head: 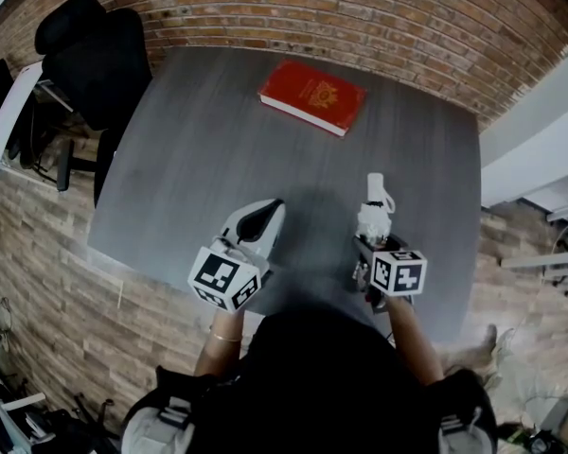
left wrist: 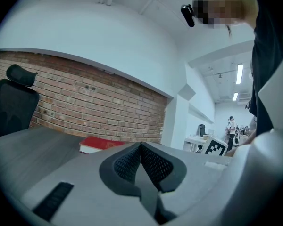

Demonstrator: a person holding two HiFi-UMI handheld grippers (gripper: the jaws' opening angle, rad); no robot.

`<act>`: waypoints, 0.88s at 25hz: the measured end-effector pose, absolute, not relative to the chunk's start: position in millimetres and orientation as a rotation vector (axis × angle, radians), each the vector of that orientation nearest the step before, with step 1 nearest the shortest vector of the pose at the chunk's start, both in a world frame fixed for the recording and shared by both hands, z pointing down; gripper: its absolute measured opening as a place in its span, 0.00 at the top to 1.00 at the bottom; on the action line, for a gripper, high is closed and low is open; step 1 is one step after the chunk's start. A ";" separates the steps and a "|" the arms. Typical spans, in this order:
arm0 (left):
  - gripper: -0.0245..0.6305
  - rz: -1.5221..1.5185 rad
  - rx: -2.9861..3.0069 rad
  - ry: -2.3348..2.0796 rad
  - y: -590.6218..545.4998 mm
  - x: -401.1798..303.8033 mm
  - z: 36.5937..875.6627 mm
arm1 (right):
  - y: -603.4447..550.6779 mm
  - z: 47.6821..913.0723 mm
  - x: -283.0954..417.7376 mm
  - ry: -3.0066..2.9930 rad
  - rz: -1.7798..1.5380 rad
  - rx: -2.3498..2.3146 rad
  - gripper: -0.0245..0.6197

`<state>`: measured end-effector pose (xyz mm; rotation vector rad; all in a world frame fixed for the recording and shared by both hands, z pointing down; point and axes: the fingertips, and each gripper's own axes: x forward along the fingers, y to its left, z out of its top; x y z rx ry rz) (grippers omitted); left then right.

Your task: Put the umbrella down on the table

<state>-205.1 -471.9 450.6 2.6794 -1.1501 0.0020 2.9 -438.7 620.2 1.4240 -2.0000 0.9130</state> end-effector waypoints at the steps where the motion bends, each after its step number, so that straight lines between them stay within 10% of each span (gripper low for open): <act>1: 0.96 0.003 2.676 -1.151 -472.2 -205.5 451.2 | -438.9 622.6 2.3 -1.999 0.919 1.417 0.51; 22: 0.96 0.011 2.677 -1.115 -477.8 -202.7 457.1 | -447.9 655.8 -0.9 -1.916 0.969 1.376 0.51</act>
